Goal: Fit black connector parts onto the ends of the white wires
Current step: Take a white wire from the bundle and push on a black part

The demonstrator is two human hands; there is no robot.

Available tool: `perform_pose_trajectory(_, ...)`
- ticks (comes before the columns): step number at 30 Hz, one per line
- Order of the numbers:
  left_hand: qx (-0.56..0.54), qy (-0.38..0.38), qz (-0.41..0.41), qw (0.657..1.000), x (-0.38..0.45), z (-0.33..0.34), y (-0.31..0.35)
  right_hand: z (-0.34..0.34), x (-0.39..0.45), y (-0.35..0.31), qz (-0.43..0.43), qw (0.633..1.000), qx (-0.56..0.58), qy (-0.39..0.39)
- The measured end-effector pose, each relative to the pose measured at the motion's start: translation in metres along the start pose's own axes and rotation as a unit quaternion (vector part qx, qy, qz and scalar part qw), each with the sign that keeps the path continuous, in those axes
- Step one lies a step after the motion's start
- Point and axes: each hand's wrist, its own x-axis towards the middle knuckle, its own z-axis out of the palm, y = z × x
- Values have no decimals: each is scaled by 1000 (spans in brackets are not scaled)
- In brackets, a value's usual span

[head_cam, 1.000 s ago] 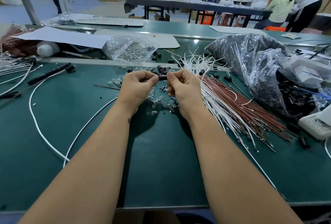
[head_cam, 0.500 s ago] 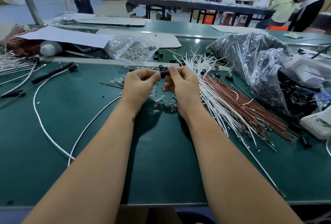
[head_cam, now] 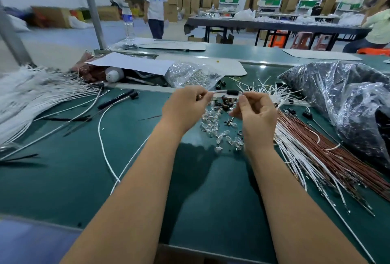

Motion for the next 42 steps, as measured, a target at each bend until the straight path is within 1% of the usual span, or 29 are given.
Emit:
perform_pose_trajectory(2, 45, 76, -7, 996, 5, -26, -14, 3, -2, 1, 13, 999, -21, -32)
perform_pose_trajectory(4, 89, 169, -33, 981, 10, -53, -37, 3, -4, 1, 23, 998, -42, -51)
perform_pose_trajectory(5, 110, 197, -55, 973, 13, -66, -52, 3, -4, 1, 29, 997, -45, -55)
perform_pose_trajectory(6, 134, 203, -88, 966, 15, -75, -69, 3, -4, 1, 35, 997, -43, -57)
perform_pose_trajectory(7, 170, 186, -134, 958, 16, -82, -85, 3, -4, 1, 41, 997, -42, -57)
perform_pose_trajectory(9, 268, 104, -240, 927, 13, -89, -110, 3, -3, 1, 48, 996, -49, -56)
perform_pose_trajectory(10, 303, 60, -279, 909, 10, -88, -118, 3, -3, 1, 50, 996, -52, -54)
perform_pose_trajectory(11, 318, 28, -299, 899, 8, -85, -121, 3, -3, 1, 50, 996, -58, -53)
perform_pose_trajectory(12, 321, 9, -304, 897, 6, -81, -123, 3, -3, 1, 45, 995, -70, -49)
perform_pose_trajectory(15, 303, 8, -274, 913, 10, -62, -109, 1, -2, 2, -11, 986, -166, -20)
perform_pose_trajectory(17, 279, 22, -240, 929, 16, -45, -88, -5, 3, 4, -53, 964, -259, 10)
perform_pose_trajectory(18, 262, 27, -220, 939, 19, -34, -76, -9, 5, 3, -65, 951, -300, 36)
perform_pose_trajectory(20, 212, 33, -186, 959, 24, -11, -51, -20, 12, 2, -60, 935, -334, 107)
perform_pose_trajectory(22, 137, 30, -177, 974, 25, 15, -28, -31, 18, 1, -35, 928, -332, 165)
perform_pose_trajectory(24, 73, 27, -176, 981, 21, 41, -11, -38, 21, 0, -16, 922, -335, 194)
perform_pose_trajectory(26, 34, 24, -183, 982, 13, 61, -1, -43, 23, 0, -4, 911, -358, 205)
perform_pose_trajectory(28, 20, 32, -189, 981, 6, 73, 1, -45, 23, 1, 1, 894, -400, 202)
perform_pose_trajectory(30, 23, 53, -172, 983, 4, 74, -2, -46, 25, 2, -7, 875, -447, 183)
perform_pose_trajectory(32, 27, 66, -149, 986, 3, 70, -5, -44, 25, 3, -25, 863, -484, 143)
perform_pose_trajectory(33, 27, 66, -141, 987, 2, 69, -6, -41, 24, 5, -31, 852, -511, 110)
perform_pose_trajectory(34, 26, 64, -135, 988, 2, 67, -6, -38, 22, 6, -31, 831, -551, 73)
perform_pose_trajectory(36, 21, 63, -123, 990, -1, 66, -4, -30, 18, 10, -21, 770, -638, 14)
perform_pose_trajectory(37, 19, 62, -115, 991, -2, 66, -3, -29, 16, 12, -9, 746, -666, -1)
perform_pose_trajectory(38, 16, 60, -107, 992, -3, 66, -1, -28, 16, 13, 4, 732, -682, -8)
perform_pose_trajectory(40, 9, 54, -97, 994, -4, 68, 0, -30, 17, 14, 20, 728, -685, -7)
perform_pose_trajectory(42, 6, 49, -87, 995, -5, 69, 1, -32, 17, 14, 27, 741, -671, 7)
